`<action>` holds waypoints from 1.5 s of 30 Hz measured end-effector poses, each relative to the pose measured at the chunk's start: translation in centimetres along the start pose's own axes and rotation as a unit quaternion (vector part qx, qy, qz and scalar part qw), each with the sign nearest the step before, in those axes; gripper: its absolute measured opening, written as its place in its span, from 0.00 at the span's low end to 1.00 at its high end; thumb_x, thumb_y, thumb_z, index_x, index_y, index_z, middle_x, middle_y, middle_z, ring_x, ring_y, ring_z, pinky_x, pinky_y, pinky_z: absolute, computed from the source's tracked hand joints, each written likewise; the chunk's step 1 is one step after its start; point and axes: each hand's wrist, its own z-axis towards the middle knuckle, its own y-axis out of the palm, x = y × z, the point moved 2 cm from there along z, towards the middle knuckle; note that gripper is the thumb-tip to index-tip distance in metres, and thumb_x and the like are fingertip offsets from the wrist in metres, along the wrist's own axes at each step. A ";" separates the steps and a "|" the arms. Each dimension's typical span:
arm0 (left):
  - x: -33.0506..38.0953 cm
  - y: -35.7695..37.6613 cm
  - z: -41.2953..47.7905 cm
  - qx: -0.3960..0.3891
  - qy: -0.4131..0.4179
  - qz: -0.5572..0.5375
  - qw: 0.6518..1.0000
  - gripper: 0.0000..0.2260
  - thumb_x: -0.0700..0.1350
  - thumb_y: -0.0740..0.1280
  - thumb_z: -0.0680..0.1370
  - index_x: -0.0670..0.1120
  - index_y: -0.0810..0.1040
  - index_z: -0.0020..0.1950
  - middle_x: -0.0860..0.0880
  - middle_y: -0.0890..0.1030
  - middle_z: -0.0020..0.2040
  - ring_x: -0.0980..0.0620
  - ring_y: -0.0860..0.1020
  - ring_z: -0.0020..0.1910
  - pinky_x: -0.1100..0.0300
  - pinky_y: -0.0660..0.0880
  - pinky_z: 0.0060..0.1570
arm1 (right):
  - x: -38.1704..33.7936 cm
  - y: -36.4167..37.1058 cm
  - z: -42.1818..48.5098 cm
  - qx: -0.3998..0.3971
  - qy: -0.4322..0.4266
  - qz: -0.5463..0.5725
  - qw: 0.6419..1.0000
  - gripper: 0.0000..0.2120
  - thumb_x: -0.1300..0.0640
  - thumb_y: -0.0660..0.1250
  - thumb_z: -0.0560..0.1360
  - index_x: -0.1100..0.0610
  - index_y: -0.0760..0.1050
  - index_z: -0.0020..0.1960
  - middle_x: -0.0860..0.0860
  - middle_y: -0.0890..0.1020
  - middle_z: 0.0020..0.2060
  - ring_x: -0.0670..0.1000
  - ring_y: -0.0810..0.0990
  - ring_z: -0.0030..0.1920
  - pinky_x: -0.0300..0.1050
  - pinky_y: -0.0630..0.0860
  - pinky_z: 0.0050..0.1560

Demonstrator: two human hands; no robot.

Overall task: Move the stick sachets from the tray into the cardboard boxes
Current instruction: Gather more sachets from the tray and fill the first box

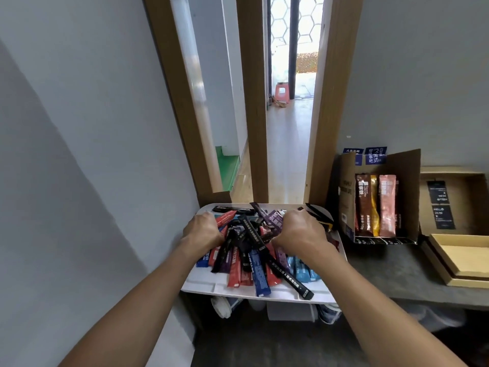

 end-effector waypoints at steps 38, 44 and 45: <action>0.7 1.2 -2.6 -0.018 0.017 -0.262 0.965 0.35 0.52 0.86 0.64 0.49 0.70 0.63 0.49 0.82 0.54 0.48 0.84 0.50 0.50 0.84 0.51 | 0.3 -3.6 1.0 -0.081 -0.001 0.032 0.996 0.26 0.49 0.84 0.66 0.53 0.72 0.55 0.51 0.80 0.46 0.51 0.83 0.48 0.51 0.84 0.53; -0.9 -0.1 -1.5 0.009 0.009 -0.384 0.923 0.20 0.44 0.84 0.67 0.46 0.79 0.53 0.44 0.85 0.45 0.44 0.85 0.43 0.47 0.85 0.48 | 1.3 -3.5 2.0 -0.072 0.005 0.196 0.978 0.18 0.53 0.82 0.69 0.55 0.73 0.47 0.55 0.84 0.45 0.54 0.86 0.45 0.58 0.85 0.54; -0.9 -0.4 -1.4 0.012 0.002 -0.404 0.915 0.22 0.47 0.85 0.66 0.45 0.80 0.54 0.44 0.86 0.47 0.44 0.87 0.44 0.45 0.85 0.49 | 1.3 -3.2 2.2 -0.068 0.006 0.227 0.971 0.17 0.53 0.82 0.70 0.55 0.74 0.47 0.56 0.85 0.45 0.54 0.87 0.46 0.58 0.86 0.52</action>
